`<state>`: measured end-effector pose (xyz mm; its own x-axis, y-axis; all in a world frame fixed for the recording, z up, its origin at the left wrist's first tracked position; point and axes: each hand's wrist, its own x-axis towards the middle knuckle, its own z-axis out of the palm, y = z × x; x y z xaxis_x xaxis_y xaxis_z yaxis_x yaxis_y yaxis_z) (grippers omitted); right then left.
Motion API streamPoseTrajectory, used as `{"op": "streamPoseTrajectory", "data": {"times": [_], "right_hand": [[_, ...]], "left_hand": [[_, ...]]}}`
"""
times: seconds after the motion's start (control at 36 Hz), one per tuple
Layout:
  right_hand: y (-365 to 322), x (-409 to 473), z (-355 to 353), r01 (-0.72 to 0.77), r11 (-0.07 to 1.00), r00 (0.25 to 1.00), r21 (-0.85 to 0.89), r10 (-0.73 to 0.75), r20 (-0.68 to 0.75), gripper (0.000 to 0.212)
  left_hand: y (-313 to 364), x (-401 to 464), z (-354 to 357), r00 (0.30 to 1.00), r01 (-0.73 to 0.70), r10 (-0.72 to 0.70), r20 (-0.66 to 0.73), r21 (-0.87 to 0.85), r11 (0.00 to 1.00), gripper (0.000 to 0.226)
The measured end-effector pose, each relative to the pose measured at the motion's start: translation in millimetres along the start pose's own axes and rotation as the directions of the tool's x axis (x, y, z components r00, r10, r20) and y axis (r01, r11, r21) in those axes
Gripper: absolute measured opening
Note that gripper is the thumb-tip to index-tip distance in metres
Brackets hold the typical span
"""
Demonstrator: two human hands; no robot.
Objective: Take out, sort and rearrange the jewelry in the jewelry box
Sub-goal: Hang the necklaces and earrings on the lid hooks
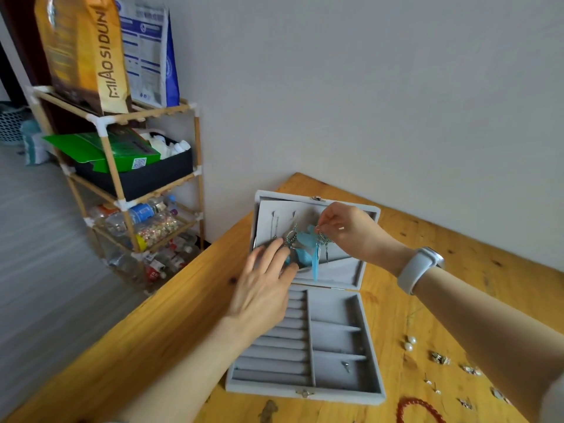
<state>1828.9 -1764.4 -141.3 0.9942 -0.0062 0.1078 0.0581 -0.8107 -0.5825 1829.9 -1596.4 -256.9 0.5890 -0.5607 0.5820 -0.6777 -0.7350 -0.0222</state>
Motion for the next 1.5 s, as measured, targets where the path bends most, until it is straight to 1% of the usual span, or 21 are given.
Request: {"op": "streamPoseTrajectory", "data": {"times": [0.06,0.11,0.17,0.19,0.22,0.25,0.36,0.5,0.64,0.75,0.81,0.86,0.92,1.0,1.06,1.11,1.22,1.31,1.36,1.42,1.5], "right_hand": [[-5,0,-1,0.004,0.998,1.000,0.062,-0.004,-0.002,0.012],[-10,-1,-3,-0.027,0.965,0.999,0.262,0.032,-0.014,0.011],[-11,-3,-6,-0.085,0.849,0.995,0.521,0.098,0.003,0.014],[-10,-4,-7,-0.100,0.796,0.993,0.597,0.118,0.009,0.014],[-8,-4,-8,-0.101,0.780,0.992,0.618,0.127,0.003,0.014],[-6,-5,-6,-0.097,0.793,0.992,0.601,0.128,-0.010,0.015],[5,-8,6,-0.056,0.900,0.987,0.431,0.117,-0.115,0.014],[12,-9,19,-0.003,0.958,0.974,0.286,0.069,-0.218,0.024],[11,-11,30,0.015,0.989,0.980,0.149,0.015,-0.199,0.025],[14,-13,33,0.076,0.995,0.972,-0.065,-0.088,-0.217,0.023],[17,-14,35,0.131,0.972,0.960,-0.196,-0.174,-0.221,0.020],[18,-17,33,0.163,0.947,0.948,-0.278,-0.229,-0.223,0.019],[17,-19,31,0.188,0.940,0.935,-0.286,-0.260,-0.242,0.020],[16,-21,26,0.211,0.951,0.909,-0.225,-0.276,-0.312,0.020],[17,-21,22,0.186,0.953,0.898,-0.241,-0.264,-0.352,0.019],[19,-20,17,0.151,0.951,0.887,-0.271,-0.251,-0.386,0.012],[16,-15,8,0.147,0.973,0.862,-0.181,-0.215,-0.460,0.004],[10,-13,7,0.182,0.975,0.804,-0.129,-0.223,-0.551,0.004],[6,-12,11,0.180,0.980,0.780,-0.086,-0.195,-0.595,0.005],[5,-12,19,0.150,0.983,0.781,-0.108,-0.185,-0.596,0.008],[9,-10,33,0.109,0.980,0.809,-0.166,-0.185,-0.558,0.013]], "left_hand": [[0,0,-1,1.000,0.002,-0.002,0.010,0.002,1.000,0.038],[-1,0,0,1.000,0.004,-0.004,0.025,-0.001,1.000,0.039],[-2,0,0,0.999,0.006,-0.006,0.041,-0.016,1.000,0.040],[-2,-1,0,0.999,0.007,-0.006,0.050,-0.021,1.000,0.041],[-3,-1,0,0.998,0.006,-0.005,0.057,-0.019,1.000,0.041],[-3,-1,1,0.998,0.005,-0.004,0.065,-0.015,1.000,0.042],[-3,-3,4,0.996,-0.002,0.002,0.092,-0.007,1.000,0.048],[-4,-5,6,0.996,0.003,-0.002,0.091,-0.006,1.000,0.047],[-3,-6,7,0.997,0.013,-0.011,0.082,-0.023,1.000,0.047],[-3,-5,7,0.997,0.027,-0.024,0.080,-0.034,0.999,0.046],[-3,-5,7,0.996,0.033,-0.029,0.083,-0.037,0.999,0.046],[-3,-5,7,0.996,0.034,-0.031,0.085,-0.037,0.999,0.046],[-3,-5,8,0.996,0.036,-0.033,0.085,-0.038,0.999,0.047],[-3,-5,8,0.995,0.043,-0.039,0.087,-0.042,0.998,0.047],[-2,-5,8,0.996,0.039,-0.035,0.082,-0.043,0.998,0.047],[-2,-5,8,0.997,0.032,-0.029,0.074,-0.047,0.998,0.046],[-3,-5,8,0.998,0.027,-0.024,0.063,-0.038,0.999,0.045],[-2,-5,6,0.998,0.021,-0.021,0.057,0.007,1.000,0.044],[-1,-4,3,0.998,0.028,-0.030,0.048,0.044,0.999,0.044],[1,-3,0,0.998,0.039,-0.041,0.040,0.050,0.998,0.043],[1,-4,0,0.997,0.055,-0.057,0.044,0.035,0.998,0.042]]}}
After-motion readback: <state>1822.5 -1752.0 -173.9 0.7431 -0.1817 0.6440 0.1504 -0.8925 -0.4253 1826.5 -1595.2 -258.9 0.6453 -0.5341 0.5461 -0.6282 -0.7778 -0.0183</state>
